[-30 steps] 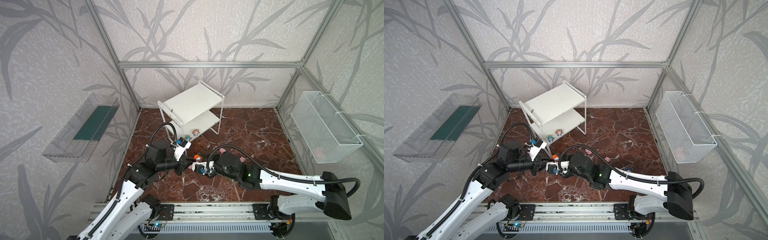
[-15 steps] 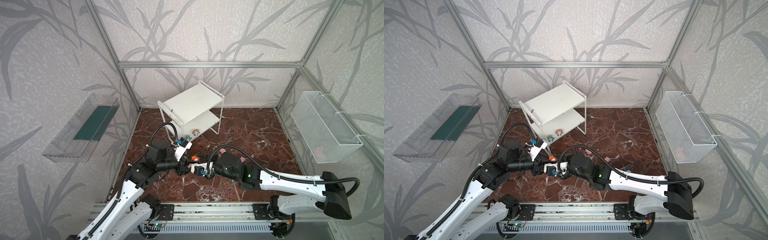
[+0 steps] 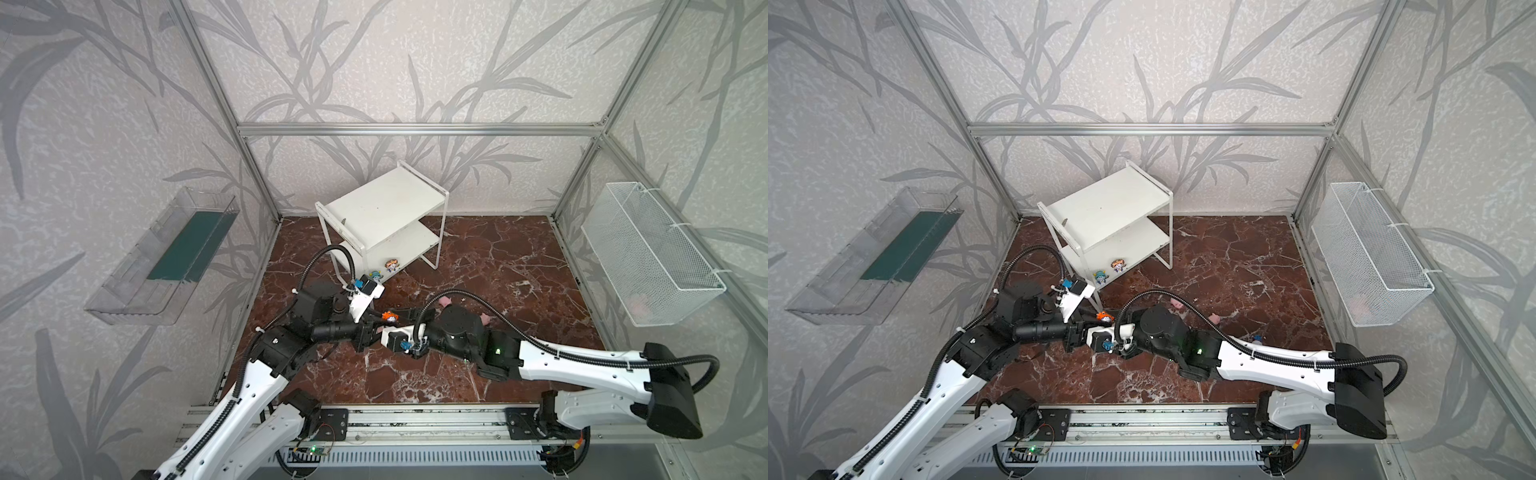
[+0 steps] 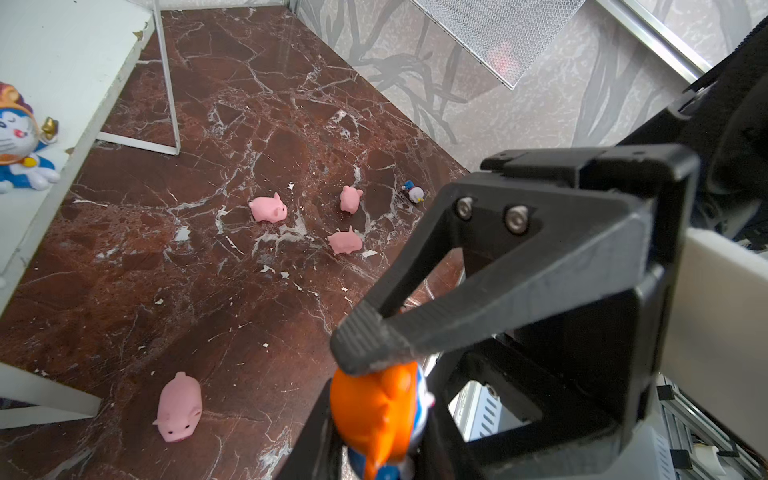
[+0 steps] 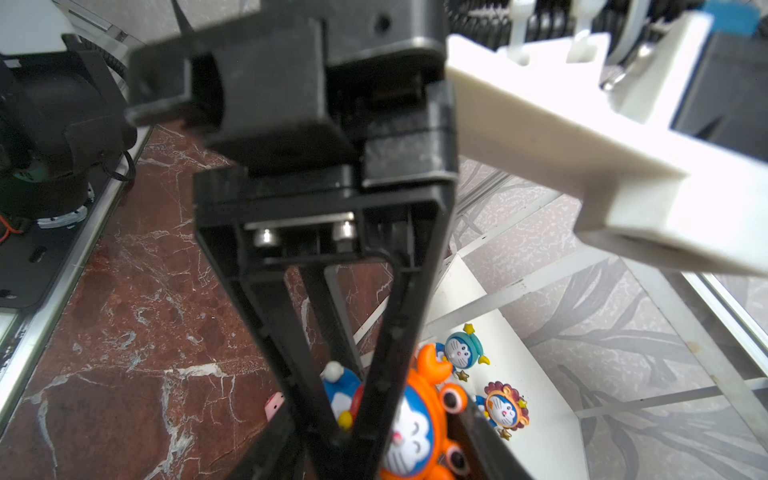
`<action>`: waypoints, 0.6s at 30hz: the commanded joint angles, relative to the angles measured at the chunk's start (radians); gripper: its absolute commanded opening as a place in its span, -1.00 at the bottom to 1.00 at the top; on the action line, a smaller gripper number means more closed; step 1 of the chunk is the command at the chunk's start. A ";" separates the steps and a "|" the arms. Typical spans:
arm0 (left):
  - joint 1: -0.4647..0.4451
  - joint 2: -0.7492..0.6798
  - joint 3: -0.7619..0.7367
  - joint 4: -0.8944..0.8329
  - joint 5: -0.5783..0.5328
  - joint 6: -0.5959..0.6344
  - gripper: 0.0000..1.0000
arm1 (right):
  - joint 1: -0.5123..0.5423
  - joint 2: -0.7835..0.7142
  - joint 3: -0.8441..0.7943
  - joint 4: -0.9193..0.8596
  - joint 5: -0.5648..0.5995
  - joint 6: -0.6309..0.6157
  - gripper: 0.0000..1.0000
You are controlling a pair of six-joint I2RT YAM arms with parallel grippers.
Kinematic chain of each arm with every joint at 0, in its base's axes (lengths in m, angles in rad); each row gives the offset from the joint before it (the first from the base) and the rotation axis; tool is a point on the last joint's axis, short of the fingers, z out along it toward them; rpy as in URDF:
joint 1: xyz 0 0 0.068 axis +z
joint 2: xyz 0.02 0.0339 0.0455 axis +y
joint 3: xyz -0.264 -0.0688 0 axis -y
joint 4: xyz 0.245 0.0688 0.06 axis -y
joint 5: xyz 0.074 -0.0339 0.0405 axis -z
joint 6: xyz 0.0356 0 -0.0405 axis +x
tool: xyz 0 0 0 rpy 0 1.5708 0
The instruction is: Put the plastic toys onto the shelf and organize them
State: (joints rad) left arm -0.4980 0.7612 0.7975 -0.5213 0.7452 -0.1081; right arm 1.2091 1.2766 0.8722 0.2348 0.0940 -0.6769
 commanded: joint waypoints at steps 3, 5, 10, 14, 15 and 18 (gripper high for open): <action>-0.004 0.000 0.007 0.004 0.026 0.021 -0.72 | 0.003 0.007 0.049 0.058 0.024 0.039 0.08; -0.005 -0.003 0.008 0.004 0.025 0.021 -0.86 | 0.002 0.012 0.056 0.051 0.037 0.047 0.14; -0.005 -0.011 0.007 0.005 0.019 0.022 -0.89 | -0.063 -0.018 0.085 -0.054 -0.025 0.174 0.47; -0.005 -0.022 0.002 0.007 0.016 0.028 -0.89 | -0.229 -0.097 0.077 -0.148 -0.278 0.360 0.52; -0.005 -0.023 0.003 0.007 0.020 0.031 -0.89 | -0.263 -0.113 0.072 -0.157 -0.340 0.394 0.52; -0.005 -0.025 -0.001 0.011 0.035 0.039 -0.89 | -0.365 -0.139 0.077 -0.195 -0.529 0.481 0.51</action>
State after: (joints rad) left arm -0.4980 0.7475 0.7986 -0.4660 0.7403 -0.1009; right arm 0.9237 1.1965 0.9199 0.0566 -0.2436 -0.3424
